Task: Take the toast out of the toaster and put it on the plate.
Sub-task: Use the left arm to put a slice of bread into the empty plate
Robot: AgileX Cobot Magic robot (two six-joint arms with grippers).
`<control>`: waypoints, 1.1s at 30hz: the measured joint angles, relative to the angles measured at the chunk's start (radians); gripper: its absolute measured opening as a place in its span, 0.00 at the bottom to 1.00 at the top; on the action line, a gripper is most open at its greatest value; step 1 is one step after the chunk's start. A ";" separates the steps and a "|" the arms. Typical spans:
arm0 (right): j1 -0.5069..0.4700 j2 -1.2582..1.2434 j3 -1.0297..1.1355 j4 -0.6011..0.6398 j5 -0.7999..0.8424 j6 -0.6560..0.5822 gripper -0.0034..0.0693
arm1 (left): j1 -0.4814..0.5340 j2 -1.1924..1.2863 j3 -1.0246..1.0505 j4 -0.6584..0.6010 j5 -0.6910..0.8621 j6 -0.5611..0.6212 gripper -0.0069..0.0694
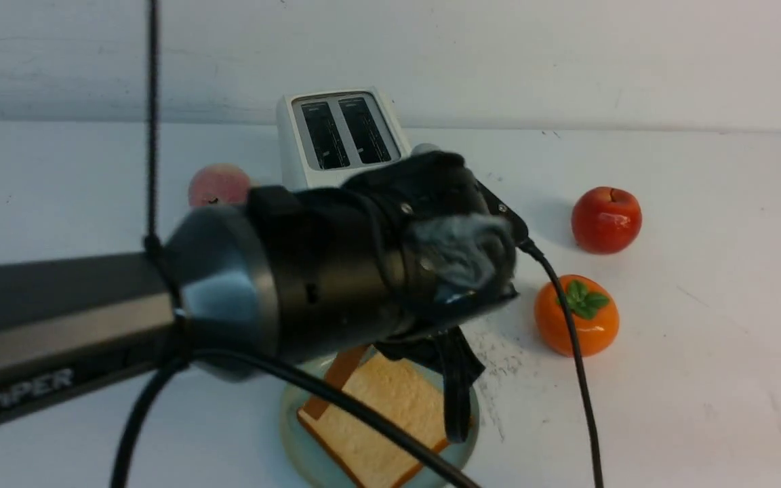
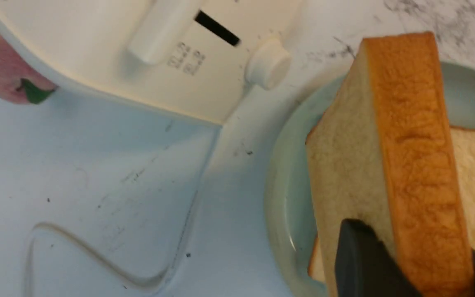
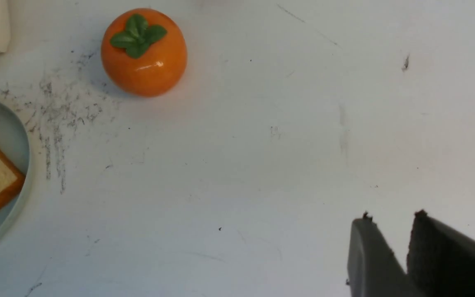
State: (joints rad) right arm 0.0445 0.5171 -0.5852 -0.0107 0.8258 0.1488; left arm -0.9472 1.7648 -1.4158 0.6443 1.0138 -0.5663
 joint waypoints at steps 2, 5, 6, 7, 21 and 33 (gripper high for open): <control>0.000 0.000 0.000 0.000 0.000 0.000 0.26 | -0.004 0.035 -0.001 0.041 -0.009 -0.065 0.25; 0.000 0.000 0.000 0.011 0.000 0.000 0.26 | -0.004 0.062 -0.001 0.043 -0.010 -0.096 0.25; 0.000 0.000 0.000 0.011 0.000 0.000 0.26 | -0.004 0.077 -0.001 0.037 -0.012 -0.107 0.25; 0.000 0.000 0.000 0.023 0.000 0.000 0.26 | -0.004 0.085 -0.001 0.029 -0.013 -0.110 0.25; 0.000 0.000 0.000 0.045 0.000 0.000 0.28 | -0.004 0.112 -0.001 -0.059 -0.030 -0.113 0.26; 0.000 0.000 0.009 0.051 0.000 0.000 0.29 | -0.005 0.112 -0.055 0.117 0.172 -0.098 0.25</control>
State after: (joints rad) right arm 0.0445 0.5171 -0.5758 0.0408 0.8256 0.1491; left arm -0.9525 1.8764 -1.4707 0.7611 1.1859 -0.6640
